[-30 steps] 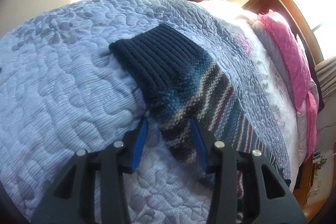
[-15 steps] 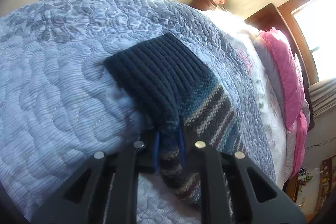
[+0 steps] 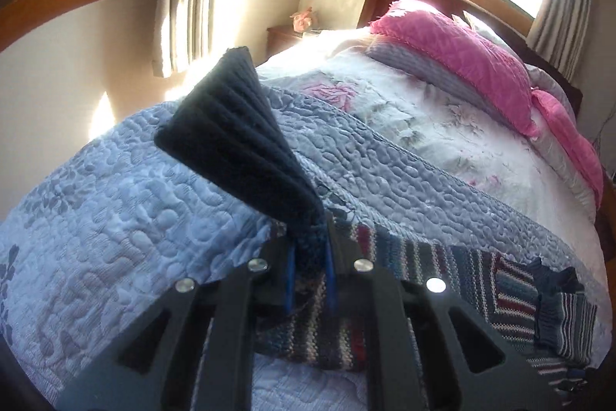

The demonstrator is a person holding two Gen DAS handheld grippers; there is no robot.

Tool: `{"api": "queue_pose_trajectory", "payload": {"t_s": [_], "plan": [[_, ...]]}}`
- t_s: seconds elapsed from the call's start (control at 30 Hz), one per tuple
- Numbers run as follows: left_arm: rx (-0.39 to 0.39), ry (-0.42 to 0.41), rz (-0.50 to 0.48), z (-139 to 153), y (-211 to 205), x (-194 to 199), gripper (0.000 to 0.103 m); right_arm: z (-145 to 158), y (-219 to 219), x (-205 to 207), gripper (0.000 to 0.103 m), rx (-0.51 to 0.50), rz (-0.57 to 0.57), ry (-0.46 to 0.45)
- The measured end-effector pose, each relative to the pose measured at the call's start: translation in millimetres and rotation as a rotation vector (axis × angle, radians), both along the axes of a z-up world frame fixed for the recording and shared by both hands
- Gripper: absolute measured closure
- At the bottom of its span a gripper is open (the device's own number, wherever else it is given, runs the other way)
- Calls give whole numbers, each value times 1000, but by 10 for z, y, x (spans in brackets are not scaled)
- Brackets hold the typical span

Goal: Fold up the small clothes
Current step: 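Fold the held sleeve across the sweater body with the left tool and release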

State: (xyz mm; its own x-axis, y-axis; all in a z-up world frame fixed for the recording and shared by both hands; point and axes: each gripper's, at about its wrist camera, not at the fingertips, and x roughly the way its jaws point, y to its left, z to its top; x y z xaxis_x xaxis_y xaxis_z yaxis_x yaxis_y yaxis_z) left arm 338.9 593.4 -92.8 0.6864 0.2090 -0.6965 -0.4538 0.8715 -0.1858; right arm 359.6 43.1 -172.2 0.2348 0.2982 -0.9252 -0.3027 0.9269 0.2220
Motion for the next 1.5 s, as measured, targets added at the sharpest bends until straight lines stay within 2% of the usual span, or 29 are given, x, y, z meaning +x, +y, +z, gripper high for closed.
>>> {"api": "queue_pose_trajectory", "payload": {"t_s": [0.07,0.2,0.3,0.5,0.67,0.77,0.8,0.83,0.87,0.97,1.1,1.2,1.33,1.43,1.5], "plan": [[32,7,-48,18,-238,81,92,25,-57,-51,16,0,-3,-2],[19,27,-120,-67,-614,219,92,79,-219,-152,16,1,-13,-12],[-30,43,-155,-197,-799,290,92,86,-299,-180,16,-4,-17,-11],[-69,52,-263,-332,-1312,361,92,31,-433,-183,16,6,-37,-2],[-29,68,-364,-398,-1767,399,92,-14,-501,-226,16,12,-38,-4],[-41,100,-429,-514,-1941,443,91,-48,-496,-220,15,14,-40,0],[-58,128,-461,-589,-1997,468,90,-58,-500,-220,15,15,-40,2],[-83,160,-493,-663,-2033,496,83,-67,-503,-221,15,15,-40,2],[-112,189,-516,-740,-2066,508,71,-72,-499,-220,14,15,-38,2],[-218,219,-567,-854,-2069,466,64,-96,-478,-228,14,3,-27,0],[-278,143,-563,-676,-1913,304,59,-126,-461,-208,14,0,-24,2],[-237,124,-487,-552,-1748,286,56,-131,-434,-186,13,-9,-28,4],[-167,224,-377,-704,-1536,447,56,-145,-405,-185,13,-21,-34,7],[-201,326,-345,-1052,-1431,549,59,-146,-402,-166,13,-23,-39,17],[-215,331,-331,-1181,-1413,572,58,-141,-396,-147,13,-30,-42,24]]}}
